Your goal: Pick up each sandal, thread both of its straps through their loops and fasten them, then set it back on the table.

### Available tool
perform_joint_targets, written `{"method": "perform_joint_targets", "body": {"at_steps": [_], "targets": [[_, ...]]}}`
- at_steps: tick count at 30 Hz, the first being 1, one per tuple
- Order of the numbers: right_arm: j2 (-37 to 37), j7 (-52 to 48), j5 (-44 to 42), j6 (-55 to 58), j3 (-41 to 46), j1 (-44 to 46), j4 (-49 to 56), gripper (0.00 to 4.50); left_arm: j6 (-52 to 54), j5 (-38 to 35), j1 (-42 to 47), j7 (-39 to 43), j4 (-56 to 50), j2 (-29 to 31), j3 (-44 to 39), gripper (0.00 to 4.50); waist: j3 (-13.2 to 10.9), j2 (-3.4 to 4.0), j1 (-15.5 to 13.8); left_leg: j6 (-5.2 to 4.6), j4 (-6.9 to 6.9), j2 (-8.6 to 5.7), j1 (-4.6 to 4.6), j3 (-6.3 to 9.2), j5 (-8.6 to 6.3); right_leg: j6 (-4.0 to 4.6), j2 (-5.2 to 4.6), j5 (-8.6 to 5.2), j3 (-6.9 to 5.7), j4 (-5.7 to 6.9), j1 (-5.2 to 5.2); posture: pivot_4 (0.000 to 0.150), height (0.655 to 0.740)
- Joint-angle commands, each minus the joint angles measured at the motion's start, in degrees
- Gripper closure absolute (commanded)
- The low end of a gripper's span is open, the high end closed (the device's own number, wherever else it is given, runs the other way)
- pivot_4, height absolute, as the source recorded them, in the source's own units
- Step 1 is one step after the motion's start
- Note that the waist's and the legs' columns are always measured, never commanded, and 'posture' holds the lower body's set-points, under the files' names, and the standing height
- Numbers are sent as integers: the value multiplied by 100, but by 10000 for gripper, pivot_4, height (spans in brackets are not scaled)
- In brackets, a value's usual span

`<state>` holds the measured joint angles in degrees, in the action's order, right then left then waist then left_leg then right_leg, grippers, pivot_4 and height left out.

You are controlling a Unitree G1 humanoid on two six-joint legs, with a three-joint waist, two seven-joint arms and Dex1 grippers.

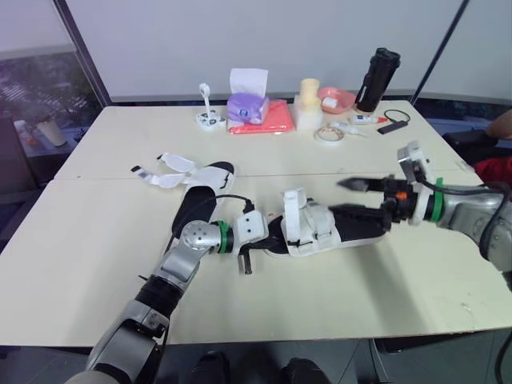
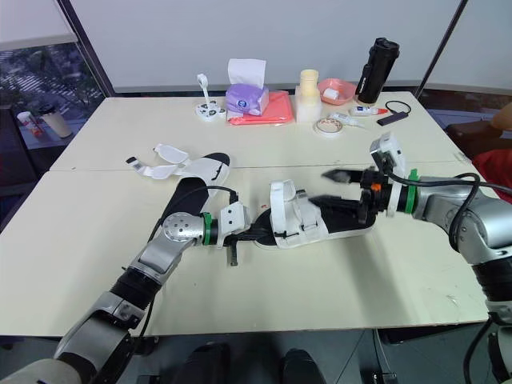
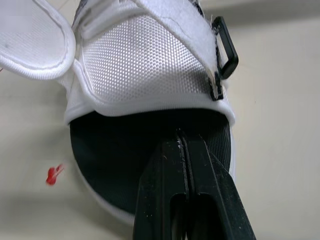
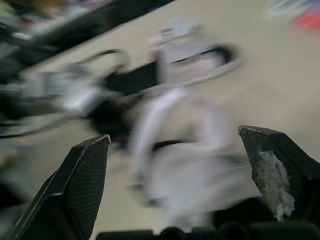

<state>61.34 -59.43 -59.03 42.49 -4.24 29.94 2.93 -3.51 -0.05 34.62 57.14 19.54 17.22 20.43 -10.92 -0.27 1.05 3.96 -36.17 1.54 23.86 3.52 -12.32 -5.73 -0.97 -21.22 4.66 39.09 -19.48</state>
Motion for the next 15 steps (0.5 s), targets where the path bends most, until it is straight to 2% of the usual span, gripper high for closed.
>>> {"method": "perform_joint_targets", "body": {"at_steps": [1,9,15], "targets": [[-85,-246,-41,490,123,12,369,237,-190,286,70,-103,186,89,91,45000,0,0,-10,0,0,0,0,0,0,0,1,0,0,0,-1,1500,7400],[-1049,-115,831,608,-126,216,140,237,-241,271,103,-176,252,34,72,45000,0,-2,-22,0,-1,-10,0,-1,0,0,3,0,-1,1,-3,1500,7400],[-1416,-137,1302,675,-177,179,6,237,-180,159,65,-220,191,4,-22,45000,0,-2,-24,0,0,-12,1,-1,0,0,3,0,-1,1,-5,1500,7400]]}}
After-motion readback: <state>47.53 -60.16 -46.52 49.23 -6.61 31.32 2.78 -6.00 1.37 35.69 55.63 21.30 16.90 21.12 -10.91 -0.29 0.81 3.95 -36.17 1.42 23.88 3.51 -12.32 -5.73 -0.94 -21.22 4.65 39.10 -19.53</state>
